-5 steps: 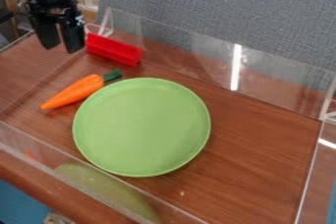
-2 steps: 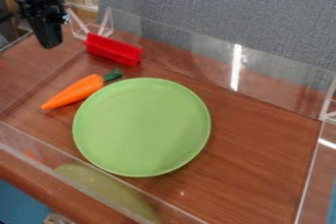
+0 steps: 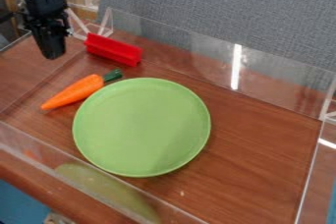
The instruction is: Move the carrot from the green plate to the table
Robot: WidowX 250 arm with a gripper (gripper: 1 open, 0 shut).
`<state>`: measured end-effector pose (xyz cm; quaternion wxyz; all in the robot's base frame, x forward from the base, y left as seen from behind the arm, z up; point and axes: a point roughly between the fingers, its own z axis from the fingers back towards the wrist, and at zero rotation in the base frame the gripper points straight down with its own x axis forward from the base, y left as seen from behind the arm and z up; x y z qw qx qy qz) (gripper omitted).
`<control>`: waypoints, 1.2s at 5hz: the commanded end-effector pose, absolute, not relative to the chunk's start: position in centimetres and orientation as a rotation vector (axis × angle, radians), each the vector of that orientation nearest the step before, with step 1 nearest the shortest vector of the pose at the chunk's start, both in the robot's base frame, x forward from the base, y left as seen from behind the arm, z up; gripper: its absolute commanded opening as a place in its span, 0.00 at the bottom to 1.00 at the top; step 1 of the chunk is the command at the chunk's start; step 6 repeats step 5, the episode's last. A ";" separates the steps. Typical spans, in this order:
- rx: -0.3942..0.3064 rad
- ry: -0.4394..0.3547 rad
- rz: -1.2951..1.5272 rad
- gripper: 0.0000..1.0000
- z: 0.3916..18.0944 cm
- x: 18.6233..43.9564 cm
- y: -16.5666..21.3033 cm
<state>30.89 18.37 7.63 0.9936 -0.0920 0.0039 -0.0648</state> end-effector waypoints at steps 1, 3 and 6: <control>-0.148 -0.012 -0.153 1.00 7.7 31.6 18.5; -0.111 -0.030 -0.185 0.00 6.8 32.5 18.1; -0.090 -0.078 -0.141 1.00 9.1 32.6 17.4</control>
